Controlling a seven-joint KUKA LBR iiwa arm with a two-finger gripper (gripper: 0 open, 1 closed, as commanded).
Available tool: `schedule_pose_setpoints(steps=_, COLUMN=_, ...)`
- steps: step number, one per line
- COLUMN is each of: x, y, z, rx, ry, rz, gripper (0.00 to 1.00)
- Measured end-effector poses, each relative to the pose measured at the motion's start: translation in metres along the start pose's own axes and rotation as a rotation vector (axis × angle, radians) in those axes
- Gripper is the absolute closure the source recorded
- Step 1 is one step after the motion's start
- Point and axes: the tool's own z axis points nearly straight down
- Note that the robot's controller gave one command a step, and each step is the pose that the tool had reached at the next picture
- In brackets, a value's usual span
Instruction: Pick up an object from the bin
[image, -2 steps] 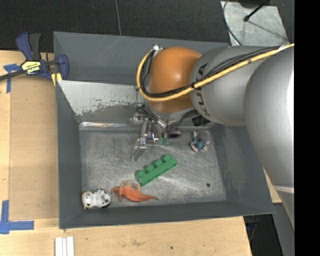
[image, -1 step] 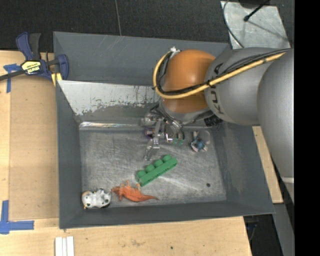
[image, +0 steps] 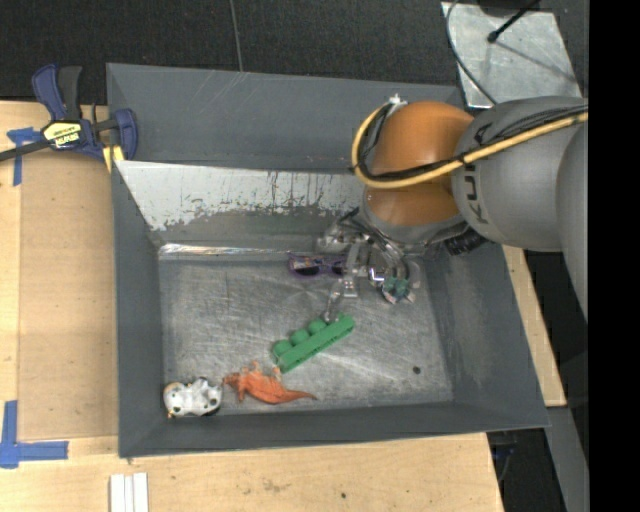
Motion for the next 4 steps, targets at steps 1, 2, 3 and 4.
schedule_pose_setpoints(steps=1, x=-0.018, y=-0.051, z=0.037, rx=-0.002, ry=-0.021, rz=0.044, gripper=1.00)
schedule_pose_setpoints(steps=2, x=-0.018, y=-0.051, z=0.037, rx=-0.002, ry=-0.021, rz=0.044, gripper=1.00)
schedule_pose_setpoints(steps=3, x=-0.013, y=-0.064, z=-0.001, rx=0.000, ry=0.002, rz=0.033, gripper=1.00)
schedule_pose_setpoints(steps=4, x=0.019, y=-0.068, z=-0.033, rx=0.000, ry=-0.003, rz=0.033, gripper=1.00)
